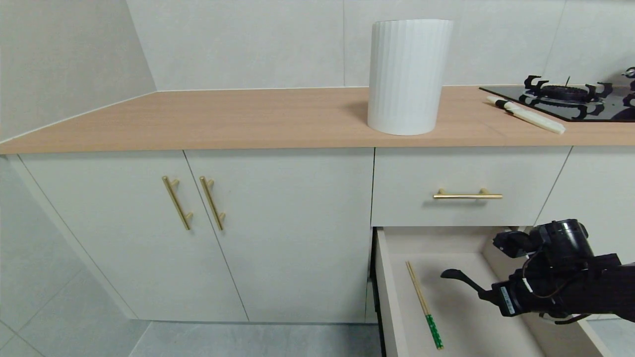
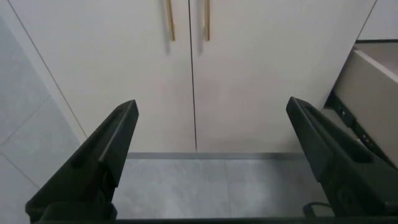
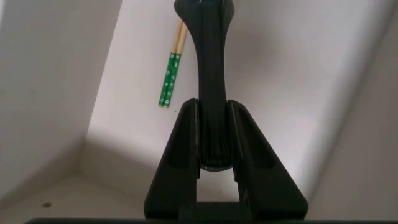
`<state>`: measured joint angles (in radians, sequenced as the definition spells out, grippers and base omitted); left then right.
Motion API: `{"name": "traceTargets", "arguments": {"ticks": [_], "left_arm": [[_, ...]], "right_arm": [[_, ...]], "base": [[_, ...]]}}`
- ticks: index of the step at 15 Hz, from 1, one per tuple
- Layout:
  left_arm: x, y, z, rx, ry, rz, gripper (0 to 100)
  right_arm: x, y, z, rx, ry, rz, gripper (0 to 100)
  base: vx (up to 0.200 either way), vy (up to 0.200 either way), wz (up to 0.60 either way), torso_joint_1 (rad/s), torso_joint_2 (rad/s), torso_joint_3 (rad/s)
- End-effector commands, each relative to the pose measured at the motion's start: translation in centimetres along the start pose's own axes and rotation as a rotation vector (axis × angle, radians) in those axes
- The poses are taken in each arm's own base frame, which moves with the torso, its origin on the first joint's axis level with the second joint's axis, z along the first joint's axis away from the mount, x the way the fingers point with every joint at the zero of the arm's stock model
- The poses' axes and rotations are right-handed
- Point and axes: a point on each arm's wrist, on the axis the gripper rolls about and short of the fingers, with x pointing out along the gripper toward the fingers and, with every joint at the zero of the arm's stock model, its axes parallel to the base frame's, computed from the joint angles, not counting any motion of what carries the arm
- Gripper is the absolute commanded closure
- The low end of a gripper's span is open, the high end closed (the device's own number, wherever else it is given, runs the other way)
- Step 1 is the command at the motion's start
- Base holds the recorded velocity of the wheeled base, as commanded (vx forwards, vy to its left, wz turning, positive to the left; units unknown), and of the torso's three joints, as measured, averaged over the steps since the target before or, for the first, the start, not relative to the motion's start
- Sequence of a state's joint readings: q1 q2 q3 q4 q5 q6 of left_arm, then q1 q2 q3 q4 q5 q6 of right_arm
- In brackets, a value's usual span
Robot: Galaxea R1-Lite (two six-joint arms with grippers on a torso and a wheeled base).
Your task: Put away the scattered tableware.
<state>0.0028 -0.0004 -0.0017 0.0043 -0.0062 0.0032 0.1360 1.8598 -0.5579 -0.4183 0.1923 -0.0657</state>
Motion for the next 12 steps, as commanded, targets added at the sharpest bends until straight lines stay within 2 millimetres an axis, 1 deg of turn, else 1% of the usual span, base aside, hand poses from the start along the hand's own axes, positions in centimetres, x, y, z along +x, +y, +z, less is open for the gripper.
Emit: {"name": "traceTargets", "arguments": {"ticks": [1,2,3,4,10,12], "left_arm": [[0.0,0.0,0.0,0.000,0.001,-0.001,0],[0.0,0.0,0.0,0.000,0.001,-0.001,0],[0.0,0.0,0.0,0.000,0.001,-0.001,0],[0.0,0.0,0.0,0.000,0.001,0.000,0],[0.0,0.0,0.0,0.000,0.001,-0.001,0],[0.0,0.0,0.0,0.000,0.001,0.000,0]], "right_arm": [[2.2,-0.5,-0.5,0.003,0.016,-0.036,100],[2.6,-0.6,-0.6,0.006,0.014,-0.045,100],[3.8,-0.8,-0.5,0.022,-0.009,-0.067,100],[4.6,-0.9,-0.8,0.059,-0.010,-0.067,100],[7.8,-1.3,-2.3,0.084,0.032,-0.084,100],[8.8,-1.5,-2.9,0.081,0.035,-0.131,100]], "base": [[0.000,0.000,0.00,-0.007,0.05,0.046],[0.000,0.000,0.00,0.000,0.00,0.000],[0.000,0.000,0.00,0.000,0.00,0.000],[0.000,0.000,0.00,0.000,0.00,0.000],[0.000,0.000,0.00,0.000,0.00,0.000],[0.000,0.000,0.00,0.000,0.00,0.000]]}}
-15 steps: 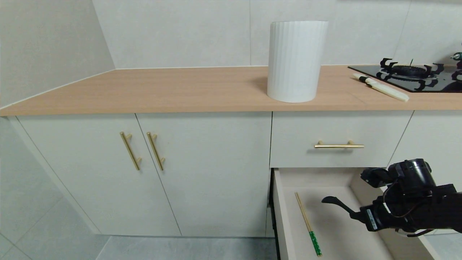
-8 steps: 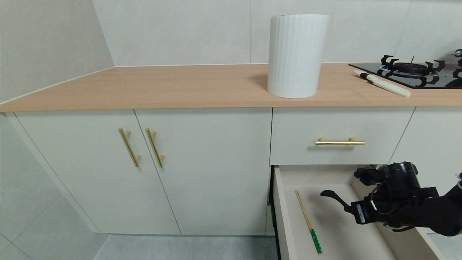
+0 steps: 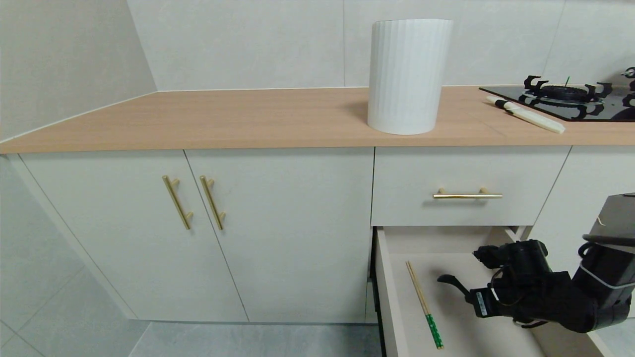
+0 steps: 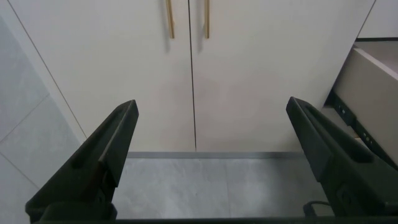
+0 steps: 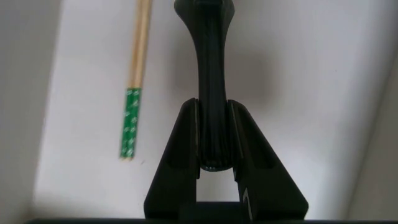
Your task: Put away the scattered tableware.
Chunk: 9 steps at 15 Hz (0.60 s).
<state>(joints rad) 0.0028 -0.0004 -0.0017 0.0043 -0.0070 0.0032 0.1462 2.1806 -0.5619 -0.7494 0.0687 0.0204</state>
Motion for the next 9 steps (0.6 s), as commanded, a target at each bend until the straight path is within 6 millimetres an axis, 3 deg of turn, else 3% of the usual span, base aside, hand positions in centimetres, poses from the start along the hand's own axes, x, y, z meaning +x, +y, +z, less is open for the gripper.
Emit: {"name": "traceTargets", "arguments": {"ticks": [1,9], "left_arm": [[0.00,0.00,-0.01,0.000,0.001,0.001,0],[0.00,0.00,-0.01,0.000,0.001,0.000,0]], "right_arm": [[1.73,-0.17,-1.34,0.003,0.044,-0.024,100],[2.19,-0.25,-1.36,0.001,0.018,-0.045,100]], "base": [[0.000,0.000,0.00,0.000,0.00,0.000],[0.000,0.000,0.00,0.000,0.00,0.000]]}}
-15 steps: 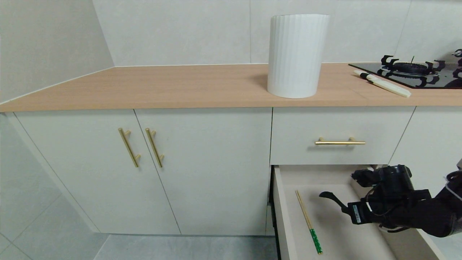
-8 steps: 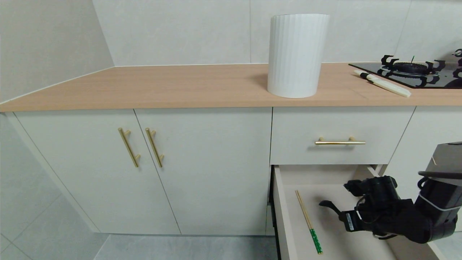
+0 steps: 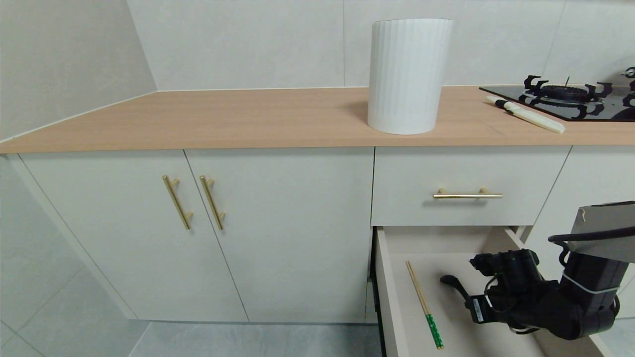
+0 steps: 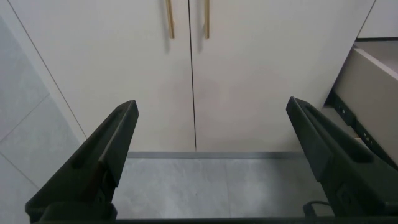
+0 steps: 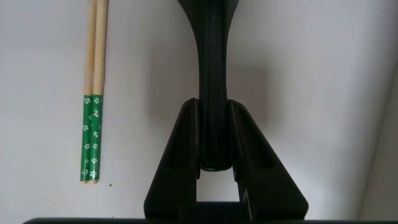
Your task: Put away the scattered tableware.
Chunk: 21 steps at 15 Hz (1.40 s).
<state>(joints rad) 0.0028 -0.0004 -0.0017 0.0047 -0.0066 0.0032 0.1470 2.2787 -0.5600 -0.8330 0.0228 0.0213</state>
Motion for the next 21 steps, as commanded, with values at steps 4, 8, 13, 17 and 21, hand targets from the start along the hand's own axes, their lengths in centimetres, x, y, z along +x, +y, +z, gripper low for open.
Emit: {"name": "traceTargets", "arguments": {"ticks": [4,8,13,17,21], "left_arm": [[0.0,0.0,0.0,0.000,0.001,0.001,0],[0.0,0.0,0.0,0.000,0.001,0.001,0],[0.0,0.0,0.0,0.000,0.001,0.001,0],[0.0,0.0,0.0,0.000,0.001,0.001,0],[0.0,0.0,0.0,0.000,0.001,0.001,0]], "right_arm": [[-0.1,0.0,0.1,0.000,-0.004,0.000,0],[-0.2,0.0,0.3,0.000,-0.016,0.001,0],[-6.3,0.6,3.7,-0.008,-0.198,0.012,0],[-13.9,2.2,5.4,-0.046,-0.293,0.060,0],[-18.1,3.9,5.2,-0.096,-0.338,0.122,0]], "base": [[0.000,0.000,0.00,0.000,0.00,0.000],[0.000,0.000,0.00,0.000,0.00,0.000],[0.000,0.000,0.00,0.000,0.00,0.000],[0.000,0.000,0.00,0.000,0.00,0.000],[0.000,0.000,0.00,0.000,0.00,0.000]]}}
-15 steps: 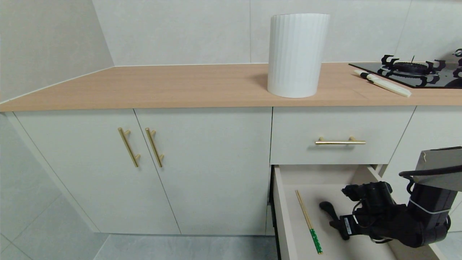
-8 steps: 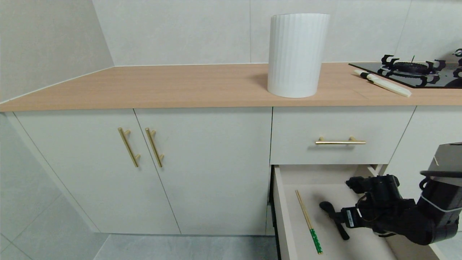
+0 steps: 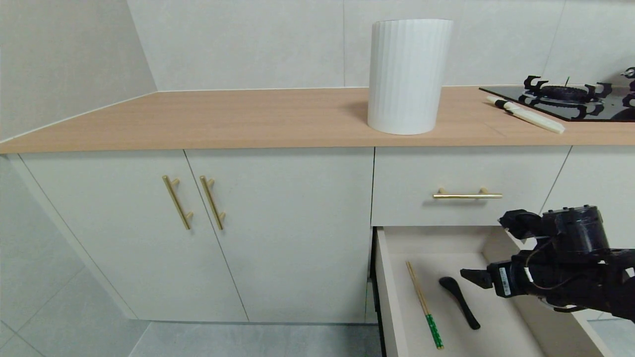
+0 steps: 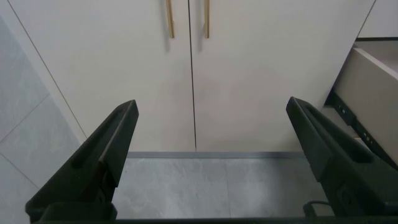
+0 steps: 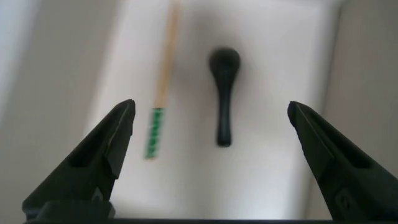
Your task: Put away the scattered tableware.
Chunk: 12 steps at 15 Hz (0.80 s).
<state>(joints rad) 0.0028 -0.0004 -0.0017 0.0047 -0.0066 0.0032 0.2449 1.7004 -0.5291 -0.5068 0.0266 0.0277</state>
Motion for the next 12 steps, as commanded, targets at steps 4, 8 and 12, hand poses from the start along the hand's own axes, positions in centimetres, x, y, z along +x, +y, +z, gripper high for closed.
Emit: {"name": "traceTargets", "arguments": {"ticks": [4,8,12], "left_arm": [[0.0,0.0,0.0,0.001,0.001,-0.001,0],[0.0,0.0,0.0,0.000,0.001,0.001,0],[0.0,0.0,0.0,0.000,0.001,0.001,0]], "right_arm": [[-4.4,1.4,1.7,-0.034,-0.136,0.047,0],[-5.3,1.6,1.7,-0.040,-0.153,0.057,0],[-5.7,1.9,1.4,-0.052,-0.142,0.069,0]], "base": [[0.000,0.000,0.00,0.000,0.00,0.000],[-0.200,0.000,0.00,0.005,0.00,0.004],[-0.200,0.000,0.00,-0.001,0.00,0.004]]}}
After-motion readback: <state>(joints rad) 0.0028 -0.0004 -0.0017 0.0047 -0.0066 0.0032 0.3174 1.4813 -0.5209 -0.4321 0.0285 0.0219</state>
